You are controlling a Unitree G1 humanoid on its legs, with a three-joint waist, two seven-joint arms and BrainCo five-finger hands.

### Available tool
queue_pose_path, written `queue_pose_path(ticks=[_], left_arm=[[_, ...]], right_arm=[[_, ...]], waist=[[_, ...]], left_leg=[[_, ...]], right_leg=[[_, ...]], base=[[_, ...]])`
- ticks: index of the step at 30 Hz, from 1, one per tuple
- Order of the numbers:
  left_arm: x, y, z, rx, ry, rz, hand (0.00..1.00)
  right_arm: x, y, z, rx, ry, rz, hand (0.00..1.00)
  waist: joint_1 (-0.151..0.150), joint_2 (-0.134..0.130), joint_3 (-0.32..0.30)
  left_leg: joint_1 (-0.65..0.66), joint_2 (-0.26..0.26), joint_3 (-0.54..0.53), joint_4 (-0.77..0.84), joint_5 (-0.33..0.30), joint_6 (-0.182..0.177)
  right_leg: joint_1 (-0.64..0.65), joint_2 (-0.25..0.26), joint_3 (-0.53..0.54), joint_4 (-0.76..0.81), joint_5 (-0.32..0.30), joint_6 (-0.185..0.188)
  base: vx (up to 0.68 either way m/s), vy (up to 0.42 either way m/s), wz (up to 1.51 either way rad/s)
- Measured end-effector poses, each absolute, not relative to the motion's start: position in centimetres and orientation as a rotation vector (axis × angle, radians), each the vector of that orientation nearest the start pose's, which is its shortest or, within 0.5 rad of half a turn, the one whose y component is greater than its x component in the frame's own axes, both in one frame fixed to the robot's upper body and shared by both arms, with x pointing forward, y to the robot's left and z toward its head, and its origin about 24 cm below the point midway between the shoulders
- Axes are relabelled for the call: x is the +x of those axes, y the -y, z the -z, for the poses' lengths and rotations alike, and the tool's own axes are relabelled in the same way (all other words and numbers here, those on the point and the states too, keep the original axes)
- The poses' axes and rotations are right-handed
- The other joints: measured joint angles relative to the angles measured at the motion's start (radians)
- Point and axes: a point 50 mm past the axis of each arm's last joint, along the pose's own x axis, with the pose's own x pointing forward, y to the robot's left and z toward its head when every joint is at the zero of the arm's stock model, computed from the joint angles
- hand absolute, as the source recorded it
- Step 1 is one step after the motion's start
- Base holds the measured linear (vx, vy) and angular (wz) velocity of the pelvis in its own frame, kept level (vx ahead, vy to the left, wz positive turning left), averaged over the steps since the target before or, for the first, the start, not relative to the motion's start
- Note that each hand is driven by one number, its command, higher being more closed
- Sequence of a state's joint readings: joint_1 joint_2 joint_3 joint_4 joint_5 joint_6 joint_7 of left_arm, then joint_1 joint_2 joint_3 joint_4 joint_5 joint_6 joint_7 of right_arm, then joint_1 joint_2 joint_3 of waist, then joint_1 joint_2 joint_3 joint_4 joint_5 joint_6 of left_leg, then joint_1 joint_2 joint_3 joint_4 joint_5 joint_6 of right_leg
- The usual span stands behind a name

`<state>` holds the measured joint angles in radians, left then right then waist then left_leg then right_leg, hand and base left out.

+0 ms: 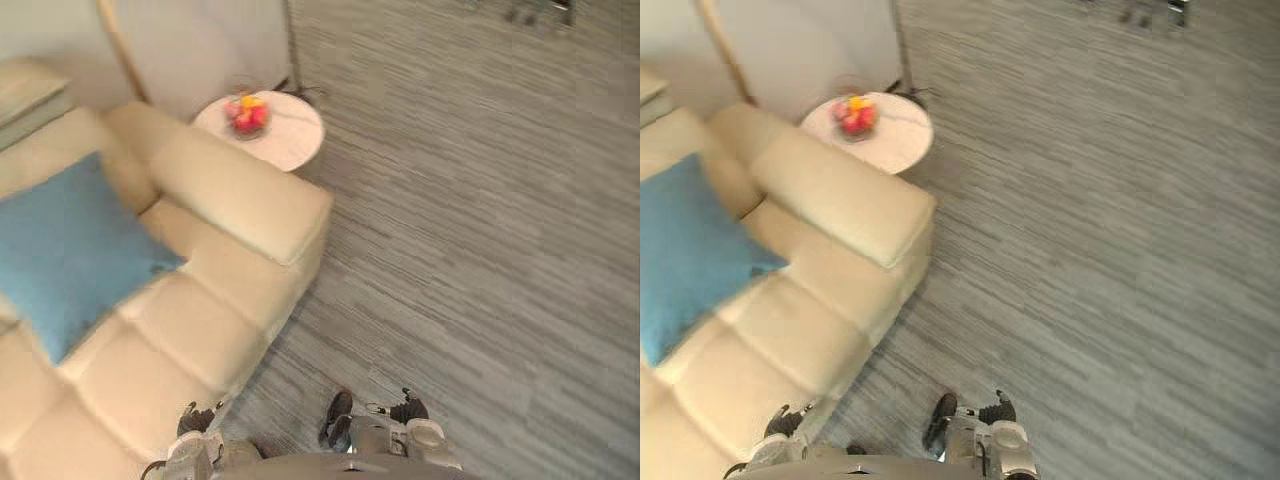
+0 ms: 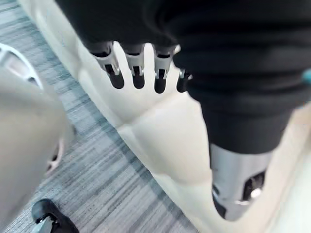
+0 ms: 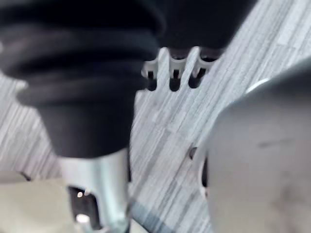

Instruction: Pick up cushions and gather them together orderly.

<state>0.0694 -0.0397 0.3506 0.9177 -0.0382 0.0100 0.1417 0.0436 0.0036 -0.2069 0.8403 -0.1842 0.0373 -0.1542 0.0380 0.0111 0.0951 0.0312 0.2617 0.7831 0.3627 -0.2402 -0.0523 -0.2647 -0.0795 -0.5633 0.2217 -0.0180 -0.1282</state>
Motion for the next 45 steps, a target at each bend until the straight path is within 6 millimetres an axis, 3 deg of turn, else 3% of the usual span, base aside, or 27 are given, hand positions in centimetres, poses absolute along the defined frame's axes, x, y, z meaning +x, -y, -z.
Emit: queue_pose_path(ticks=[1,2,3,4,6,8,9,11,14,17,18,20,21,23,24,25,27,30,32,34,35,36,37,39,43,45], left_arm=[[11.5,-19.4,15.1,-0.160,-0.996,-0.477,0.00],[12.0,-19.1,15.0,-0.155,-0.986,-0.458,0.00],[12.5,-18.6,14.9,-0.164,-0.979,-0.449,0.00],[12.9,-18.8,14.8,-0.154,-0.974,-0.444,0.00],[12.7,-18.4,15.1,-0.158,-0.994,-0.432,0.00],[12.2,-18.4,15.2,-0.167,-1.005,-0.442,0.00],[12.0,-18.3,15.3,-0.181,-1.008,-0.449,0.00],[11.5,-18.3,15.4,-0.192,-1.011,-0.465,0.00],[11.3,-18.5,15.4,-0.199,-1.013,-0.482,0.00],[11.1,-18.4,15.4,-0.212,-1.006,-0.496,0.00],[11.0,-18.4,15.4,-0.213,-1.007,-0.498,0.00],[11.0,-18.1,15.5,-0.205,-1.014,-0.484,0.00],[10.9,-17.9,15.5,-0.208,-1.019,-0.483,0.00],[10.9,-19.0,15.4,-0.182,-1.010,-0.494,0.00],[10.9,-19.2,15.4,-0.177,-1.010,-0.496,0.00],[10.8,-19.6,15.3,-0.165,-1.011,-0.501,0.00],[10.6,-19.8,15.4,-0.158,-1.021,-0.502,0.00],[10.4,-19.6,15.7,-0.149,-1.045,-0.480,0.00],[10.3,-19.4,15.8,-0.140,-1.057,-0.467,0.00],[10.3,-19.3,15.8,-0.119,-1.065,-0.443,0.00],[10.3,-19.4,15.8,-0.111,-1.067,-0.439,0.00],[10.3,-19.0,15.9,-0.110,-1.077,-0.425,0.00],[10.3,-18.7,16.0,-0.110,-1.086,-0.412,0.00],[10.1,-18.5,16.1,-0.101,-1.094,-0.398,0.00],[10.5,-18.4,16.0,-0.082,-1.085,-0.374,0.00],[10.7,-18.4,15.9,-0.065,-1.079,-0.358,0.00]], right_arm=[[14.6,19.1,13.6,-0.150,-0.921,0.270,0.00],[14.5,19.3,13.7,-0.153,-0.929,0.277,0.00],[14.7,19.8,13.5,-0.155,-0.919,0.290,0.00],[14.4,20.0,13.7,-0.147,-0.932,0.306,0.00],[13.9,20.3,13.8,-0.145,-0.945,0.318,0.00],[13.6,20.2,13.9,-0.127,-0.953,0.328,0.00],[13.5,20.2,13.9,-0.125,-0.956,0.333,0.00],[13.4,20.2,14.0,-0.123,-0.961,0.335,0.00],[13.4,20.2,14.0,-0.110,-0.962,0.344,0.00],[13.4,20.2,14.0,-0.104,-0.958,0.349,0.00],[13.4,20.2,14.0,-0.103,-0.958,0.350,0.00],[13.3,20.4,14.0,-0.114,-0.959,0.368,0.00],[13.2,20.4,14.0,-0.113,-0.960,0.373,0.00],[12.6,19.8,14.3,-0.076,-0.974,0.382,0.00],[12.4,19.6,14.4,-0.068,-0.979,0.381,0.00],[11.9,19.1,14.6,-0.039,-0.996,0.392,0.00],[11.9,18.7,14.7,-0.016,-0.999,0.396,0.00],[12.4,18.7,14.8,-0.006,-0.999,0.397,0.00],[12.9,18.7,14.8,-0.016,-1.003,0.381,0.00],[13.8,18.9,14.7,-0.037,-0.999,0.361,0.00],[13.8,19.1,14.6,-0.043,-0.998,0.364,0.00],[14.1,19.7,14.5,-0.058,-0.987,0.371,0.00],[14.1,20.4,14.3,-0.073,-0.982,0.381,0.00],[13.7,21.2,14.4,-0.091,-0.990,0.395,0.00],[12.9,21.7,14.5,-0.103,-1.008,0.414,0.00],[12.8,21.7,14.6,-0.103,-1.009,0.422,0.00]], waist=[[-0.001,-0.001,0.001],[-0.003,0.029,-0.004],[-0.013,0.031,-0.001],[-0.026,0.016,0.001],[-0.028,0.039,0.000],[-0.020,0.034,0.008],[-0.014,0.034,0.016],[0.002,0.035,0.027],[0.019,0.033,0.031],[0.026,0.032,0.032],[0.027,0.032,0.032],[0.032,0.037,0.029],[0.033,0.042,0.025],[0.017,0.004,0.006],[0.017,-0.001,0.002],[0.021,-0.028,-0.010],[0.023,-0.036,-0.015],[0.026,-0.024,-0.010],[0.026,-0.008,-0.012],[0.024,0.009,-0.008],[0.025,0.014,-0.005],[0.026,0.035,0.006],[0.024,0.056,0.014],[0.017,0.068,0.014],[0.009,0.068,0.011],[0.003,0.052,0.022]], left_leg=[[0.015,-0.003,0.018,-0.007,-0.013,-0.010],[0.037,0.000,0.028,-0.049,-0.046,-0.016],[0.061,0.001,0.063,-0.068,-0.048,-0.046],[0.078,-0.002,0.062,-0.036,-0.074,-0.082],[0.070,0.050,0.022,0.051,-0.071,-0.061],[0.015,0.130,-0.074,0.285,-0.048,0.007],[-0.015,0.138,-0.150,0.383,-0.062,0.004],[-0.121,0.090,-0.343,0.477,-0.085,-0.020],[-0.214,0.030,-0.456,0.431,-0.089,-0.013],[-0.275,-0.073,-0.638,0.237,-0.083,-0.024],[-0.275,-0.082,-0.659,0.218,-0.080,-0.028],[-0.264,-0.122,-0.769,0.059,-0.011,-0.032],[-0.250,-0.124,-0.771,0.052,0.060,-0.031],[-0.233,-0.142,-0.697,0.044,0.035,-0.007],[-0.232,-0.145,-0.685,0.042,0.031,-0.003],[-0.218,-0.150,-0.642,0.033,0.019,0.005],[-0.195,-0.150,-0.595,0.031,-0.002,0.014],[-0.125,-0.149,-0.494,-0.024,-0.003,0.022],[-0.113,-0.140,-0.452,-0.049,0.002,0.030],[-0.085,-0.131,-0.388,-0.103,0.011,0.036],[-0.075,-0.132,-0.367,-0.110,0.011,0.036],[-0.053,-0.135,-0.358,-0.121,0.014,0.032],[-0.027,-0.144,-0.358,-0.144,0.023,0.031],[0.001,-0.163,-0.363,-0.171,0.037,0.029],[0.019,-0.170,-0.372,-0.148,0.052,0.012],[-0.020,-0.158,-0.373,-0.041,0.051,0.010]], right_leg=[[0.001,0.005,-0.009,0.002,-0.051,0.020],[-0.006,-0.004,-0.058,0.052,-0.104,0.067],[-0.037,-0.055,-0.059,0.184,-0.145,0.030],[-0.049,-0.058,-0.020,0.236,-0.195,0.046],[-0.029,0.003,0.017,0.205,-0.200,0.056],[0.011,0.053,0.075,0.170,-0.199,0.033],[0.045,0.075,0.114,0.153,-0.197,0.020],[0.100,0.113,0.208,0.119,-0.200,0.015],[0.138,0.125,0.307,0.107,-0.199,0.044],[0.164,0.120,0.461,0.114,-0.206,0.079],[0.163,0.120,0.474,0.115,-0.207,0.083],[0.150,0.128,0.565,0.142,-0.225,0.120],[0.149,0.133,0.592,0.150,-0.235,0.135],[0.156,0.097,0.639,0.115,-0.234,0.164],[0.156,0.089,0.645,0.106,-0.230,0.168],[0.158,0.075,0.664,0.082,-0.217,0.180],[0.170,0.066,0.664,0.052,-0.196,0.191],[0.155,0.059,0.644,0.038,-0.147,0.194],[0.129,0.057,0.564,0.023,-0.112,0.189],[0.111,0.027,0.296,0.005,-0.079,0.156],[0.108,0.018,0.206,0.004,-0.074,0.143],[0.111,0.014,0.128,0.003,-0.065,0.126],[0.125,0.014,0.112,-0.005,-0.059,0.117],[0.145,0.016,0.143,-0.034,-0.059,0.117],[0.173,0.020,0.174,-0.074,-0.057,0.121],[0.183,0.018,0.193,-0.093,-0.058,0.122]], base=[[0.09,-0.212,-1.60],[0.08,-0.141,-1.16],[0.17,-0.208,-1.06],[0.14,-0.145,-0.70],[0.16,-0.123,-0.71],[0.23,-0.185,-1.02],[0.20,-0.118,-1.09],[0.20,-0.013,-1.27],[0.20,0.068,-1.25],[0.22,0.218,-1.30],[0.15,0.228,-1.38],[0.17,0.286,-1.22],[0.25,0.401,-1.05],[0.23,0.335,-0.65],[0.18,0.260,-0.60],[0.22,0.260,-0.75],[0.22,0.232,-0.76],[0.12,0.092,-0.90],[0.06,0.036,-0.95],[0.07,-0.007,-1.06],[0.08,-0.029,-0.96],[0.09,-0.052,-0.86],[0.10,-0.062,-0.78],[0.08,-0.030,-0.47],[0.04,0.003,-0.27],[0.00,-0.030,-0.20]])
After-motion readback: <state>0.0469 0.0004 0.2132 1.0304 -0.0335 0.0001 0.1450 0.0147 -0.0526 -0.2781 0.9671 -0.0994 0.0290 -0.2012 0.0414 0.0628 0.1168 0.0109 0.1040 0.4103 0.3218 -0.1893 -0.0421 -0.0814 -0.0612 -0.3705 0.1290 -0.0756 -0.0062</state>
